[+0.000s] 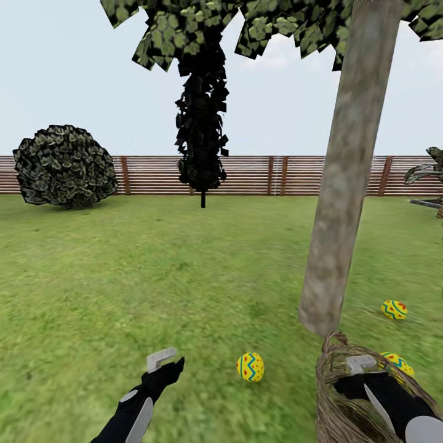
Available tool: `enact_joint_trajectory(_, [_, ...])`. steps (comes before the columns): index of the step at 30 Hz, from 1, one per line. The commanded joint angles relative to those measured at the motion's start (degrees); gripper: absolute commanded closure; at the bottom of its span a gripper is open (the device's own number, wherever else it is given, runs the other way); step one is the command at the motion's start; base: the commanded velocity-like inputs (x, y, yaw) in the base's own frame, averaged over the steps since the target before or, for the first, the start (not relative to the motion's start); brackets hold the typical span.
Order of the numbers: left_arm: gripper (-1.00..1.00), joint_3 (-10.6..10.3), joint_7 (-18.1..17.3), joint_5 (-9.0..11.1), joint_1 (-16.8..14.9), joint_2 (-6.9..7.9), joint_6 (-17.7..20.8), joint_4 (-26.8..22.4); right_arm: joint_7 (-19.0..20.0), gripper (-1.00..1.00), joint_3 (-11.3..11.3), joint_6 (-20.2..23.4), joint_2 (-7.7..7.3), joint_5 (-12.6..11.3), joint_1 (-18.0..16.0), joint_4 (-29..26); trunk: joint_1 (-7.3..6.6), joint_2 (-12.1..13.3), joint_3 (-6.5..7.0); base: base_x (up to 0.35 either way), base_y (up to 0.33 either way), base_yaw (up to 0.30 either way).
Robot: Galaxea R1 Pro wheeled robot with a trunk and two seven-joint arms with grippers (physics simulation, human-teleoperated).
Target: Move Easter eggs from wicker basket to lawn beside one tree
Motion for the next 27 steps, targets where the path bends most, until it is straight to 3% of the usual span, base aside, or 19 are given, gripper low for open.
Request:
enact_joint_trajectory(1, [-1.0,0.2,-0.1,0.6,0.0,-0.06,0.4,-0.1,0.3,-1.0,0.2,0.3,-0.04,0.5,0.0,-0.1,-0.24,0.4,0.11,0.0,-0.312,0.0])
enact_joint_trajectory(10, [-1.0,0.3,-0.3,0.6,0.0,-0.12,0.4,-0.2,0.3,-1.0,0.2,0.3,-0.04,0.5,0.0,-0.1,-2.21,4.0,1.73,0.0,-0.244,0.0])
enact_joint_trajectory(25, [-1.0,0.2,-0.3,0.6,0.0,-0.22,0.4,-0.1,0.3,-1.0,0.1,0.3,-0.12,0.5,0.0,-0.1,-5.51,10.0,4.42,0.0,-0.01,0.0])
enact_joint_trajectory(26, [-1.0,0.1,-0.4,0.6,0.0,-0.28,0.5,-0.2,0.3,-1.0,0.0,0.3,-0.14,0.4,0.0,-0.1,-5.73,10.4,4.6,0.0,0.0,0.0])
enact_joint_trajectory(27, [-1.0,-1.3,-0.6,0.6,0.0,-0.55,0.8,-0.2,0.4,-1.0,0.0,0.3,-0.49,0.2,0.0,-0.1,-5.95,10.8,4.79,0.0,0.0,0.0])
